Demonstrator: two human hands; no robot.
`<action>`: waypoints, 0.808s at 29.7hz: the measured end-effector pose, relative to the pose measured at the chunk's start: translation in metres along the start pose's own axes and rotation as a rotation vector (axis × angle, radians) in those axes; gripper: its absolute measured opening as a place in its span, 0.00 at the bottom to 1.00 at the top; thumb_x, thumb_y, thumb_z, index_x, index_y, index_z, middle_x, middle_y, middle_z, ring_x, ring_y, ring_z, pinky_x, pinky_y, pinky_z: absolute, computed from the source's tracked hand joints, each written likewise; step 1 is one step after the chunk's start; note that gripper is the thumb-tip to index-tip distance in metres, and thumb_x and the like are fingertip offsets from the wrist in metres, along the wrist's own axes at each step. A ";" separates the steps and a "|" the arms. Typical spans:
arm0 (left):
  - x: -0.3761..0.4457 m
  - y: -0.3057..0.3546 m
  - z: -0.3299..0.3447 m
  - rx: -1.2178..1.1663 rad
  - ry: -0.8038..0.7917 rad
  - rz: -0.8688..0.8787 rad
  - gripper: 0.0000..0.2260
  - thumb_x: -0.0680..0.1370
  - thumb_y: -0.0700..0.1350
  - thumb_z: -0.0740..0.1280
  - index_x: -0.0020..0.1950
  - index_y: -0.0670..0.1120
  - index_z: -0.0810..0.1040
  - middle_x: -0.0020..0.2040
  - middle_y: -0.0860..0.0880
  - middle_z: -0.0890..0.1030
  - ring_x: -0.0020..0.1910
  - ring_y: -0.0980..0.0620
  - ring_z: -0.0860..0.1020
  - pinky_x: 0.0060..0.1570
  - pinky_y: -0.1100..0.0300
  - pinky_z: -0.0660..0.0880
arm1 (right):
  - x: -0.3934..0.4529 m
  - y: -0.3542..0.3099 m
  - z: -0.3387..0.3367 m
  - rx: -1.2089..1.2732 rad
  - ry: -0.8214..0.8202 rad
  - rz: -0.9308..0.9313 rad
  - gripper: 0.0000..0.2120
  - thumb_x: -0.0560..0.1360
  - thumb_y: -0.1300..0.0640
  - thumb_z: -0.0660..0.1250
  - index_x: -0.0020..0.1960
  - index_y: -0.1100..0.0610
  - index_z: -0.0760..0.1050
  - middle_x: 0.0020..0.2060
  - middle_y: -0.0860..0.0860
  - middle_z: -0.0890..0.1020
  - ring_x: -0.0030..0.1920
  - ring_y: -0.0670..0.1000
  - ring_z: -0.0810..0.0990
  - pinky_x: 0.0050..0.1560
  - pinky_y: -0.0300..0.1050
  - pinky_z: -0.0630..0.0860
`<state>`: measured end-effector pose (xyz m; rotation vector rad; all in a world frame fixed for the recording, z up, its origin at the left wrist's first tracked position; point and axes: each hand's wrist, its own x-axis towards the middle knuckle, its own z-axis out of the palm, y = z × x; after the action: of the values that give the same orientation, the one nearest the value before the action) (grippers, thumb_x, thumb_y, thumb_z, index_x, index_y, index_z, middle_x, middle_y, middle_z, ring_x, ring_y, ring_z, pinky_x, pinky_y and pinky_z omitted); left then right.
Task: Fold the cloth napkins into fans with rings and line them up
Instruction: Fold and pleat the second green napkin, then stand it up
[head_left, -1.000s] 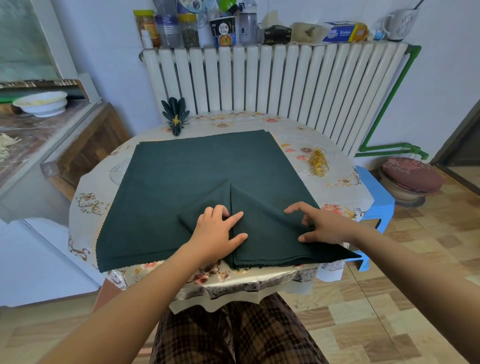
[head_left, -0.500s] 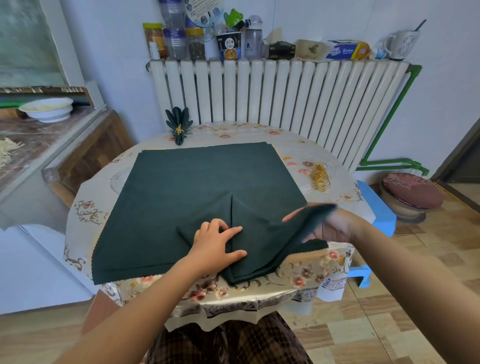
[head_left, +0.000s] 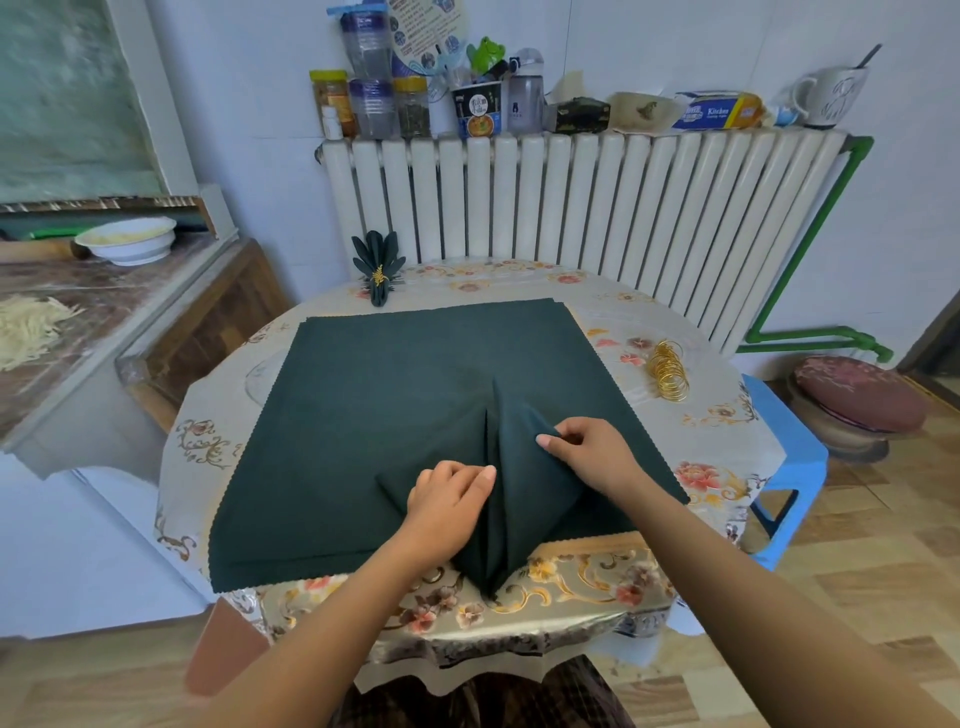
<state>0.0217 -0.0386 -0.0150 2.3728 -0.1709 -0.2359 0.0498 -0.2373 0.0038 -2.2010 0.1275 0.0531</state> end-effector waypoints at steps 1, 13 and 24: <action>-0.001 0.000 0.000 0.021 0.003 0.010 0.18 0.82 0.57 0.53 0.66 0.54 0.74 0.60 0.55 0.70 0.65 0.50 0.64 0.68 0.55 0.59 | 0.003 0.001 0.005 -0.032 0.021 0.000 0.11 0.74 0.49 0.68 0.42 0.57 0.80 0.39 0.51 0.82 0.43 0.51 0.80 0.43 0.44 0.73; -0.005 -0.011 0.007 0.006 0.113 0.095 0.13 0.76 0.55 0.68 0.33 0.55 0.72 0.53 0.60 0.71 0.58 0.56 0.65 0.64 0.59 0.61 | 0.011 0.005 0.038 -0.297 0.211 0.084 0.15 0.76 0.43 0.63 0.40 0.54 0.71 0.33 0.47 0.75 0.40 0.51 0.75 0.36 0.43 0.67; -0.005 -0.013 0.022 0.184 0.340 0.183 0.10 0.76 0.55 0.67 0.52 0.52 0.72 0.51 0.56 0.72 0.51 0.54 0.69 0.53 0.61 0.65 | 0.010 0.011 0.056 -0.547 0.397 -0.169 0.14 0.76 0.54 0.65 0.61 0.50 0.74 0.55 0.51 0.77 0.54 0.55 0.73 0.52 0.48 0.68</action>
<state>0.0131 -0.0432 -0.0392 2.5174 -0.2533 0.2807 0.0592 -0.1996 -0.0390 -2.7352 0.1612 -0.4998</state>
